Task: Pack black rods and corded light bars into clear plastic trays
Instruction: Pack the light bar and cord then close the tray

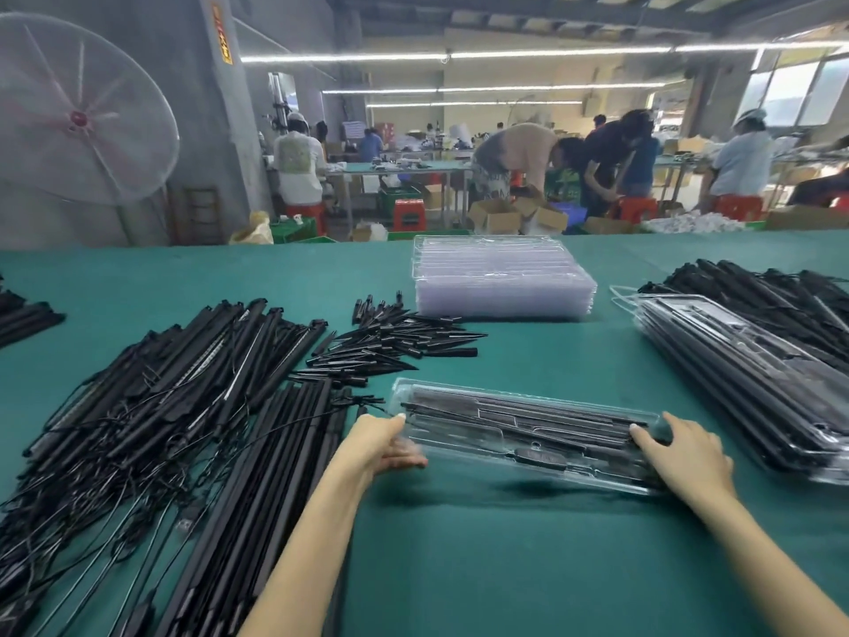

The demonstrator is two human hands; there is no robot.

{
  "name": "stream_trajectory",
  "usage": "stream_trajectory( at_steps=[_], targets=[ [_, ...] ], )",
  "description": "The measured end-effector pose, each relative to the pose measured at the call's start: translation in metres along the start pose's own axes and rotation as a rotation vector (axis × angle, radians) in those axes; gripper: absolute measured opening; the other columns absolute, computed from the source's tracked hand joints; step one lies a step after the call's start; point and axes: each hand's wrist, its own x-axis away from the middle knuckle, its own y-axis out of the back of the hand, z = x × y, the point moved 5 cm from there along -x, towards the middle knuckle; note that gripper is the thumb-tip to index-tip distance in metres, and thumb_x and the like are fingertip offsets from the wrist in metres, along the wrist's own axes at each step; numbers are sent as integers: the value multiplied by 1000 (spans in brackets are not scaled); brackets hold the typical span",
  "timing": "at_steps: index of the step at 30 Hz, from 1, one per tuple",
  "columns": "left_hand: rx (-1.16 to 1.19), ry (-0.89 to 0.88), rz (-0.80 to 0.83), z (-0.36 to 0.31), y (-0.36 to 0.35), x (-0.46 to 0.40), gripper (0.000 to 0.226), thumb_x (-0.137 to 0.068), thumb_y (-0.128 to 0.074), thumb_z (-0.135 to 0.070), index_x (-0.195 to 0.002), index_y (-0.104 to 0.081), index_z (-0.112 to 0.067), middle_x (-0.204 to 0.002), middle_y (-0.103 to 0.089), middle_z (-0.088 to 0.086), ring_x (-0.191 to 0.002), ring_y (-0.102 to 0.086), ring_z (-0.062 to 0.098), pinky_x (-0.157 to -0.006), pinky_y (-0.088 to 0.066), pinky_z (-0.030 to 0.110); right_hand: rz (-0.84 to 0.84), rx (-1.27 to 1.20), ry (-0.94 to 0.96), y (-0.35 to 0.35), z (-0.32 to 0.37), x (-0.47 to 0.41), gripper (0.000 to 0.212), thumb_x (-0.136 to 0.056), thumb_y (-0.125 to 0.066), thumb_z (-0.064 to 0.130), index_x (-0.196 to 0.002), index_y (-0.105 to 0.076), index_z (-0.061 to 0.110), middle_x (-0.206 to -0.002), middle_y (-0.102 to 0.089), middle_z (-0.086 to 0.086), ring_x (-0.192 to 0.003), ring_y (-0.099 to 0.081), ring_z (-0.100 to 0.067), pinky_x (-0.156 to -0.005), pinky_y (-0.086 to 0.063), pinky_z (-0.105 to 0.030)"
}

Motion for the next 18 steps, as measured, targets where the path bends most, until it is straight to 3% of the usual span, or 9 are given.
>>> stream_trajectory(
  at_steps=[3,5,7,9,14,18],
  targets=[
    [0,-58,-26,2,-4,-4,14,-99,-47,-6,-100,-50,9,-65,-54,18,-38,-61,21,-41,-52,23,-47,-178,-47,3,-6,-4,52,-91,-58,38,-132,-53,7,-135,-53,-17,-126,-43,-37,-100,-36,-43],
    [-129,-134,-107,6,3,-13,17,-95,-54,-10,-91,-57,6,-66,-52,11,-47,-59,19,-50,-54,24,-98,-260,-83,4,-10,-9,46,-91,-59,34,-124,-58,2,-127,-57,-23,-118,-49,-39,-93,-39,-42],
    [-372,-226,-226,8,10,-23,22,-89,-63,-18,-80,-65,2,-66,-57,7,-60,-54,19,-62,-47,24,-110,-320,-106,4,-14,-15,32,-91,-56,32,-99,-65,3,-108,-64,-25,-98,-54,-39,-79,-39,-40],
    [-422,-257,-296,7,10,-26,23,-86,-65,-21,-68,-64,-5,-64,-60,4,-66,-52,20,-65,-38,27,-92,-388,-114,2,-16,-22,31,-92,-52,33,-77,-61,7,-88,-67,-20,-83,-51,-34,-69,-37,-37],
    [-275,-216,-318,14,0,-41,24,-89,-61,-18,-65,-59,-15,-61,-63,-3,-72,-65,23,-76,-46,30,-86,-482,-65,1,-12,-32,27,-92,-54,35,-78,-62,13,-79,-66,-13,-86,-55,-33,-71,-37,-39],
    [-399,-250,-384,16,1,-48,29,-89,-58,-19,-60,-56,-14,-60,-66,3,-70,-60,22,-69,-43,30,-148,-427,-7,0,-14,-32,27,-95,-53,34,-87,-63,11,-82,-64,-18,-87,-53,-35,-71,-35,-38]
  ],
)
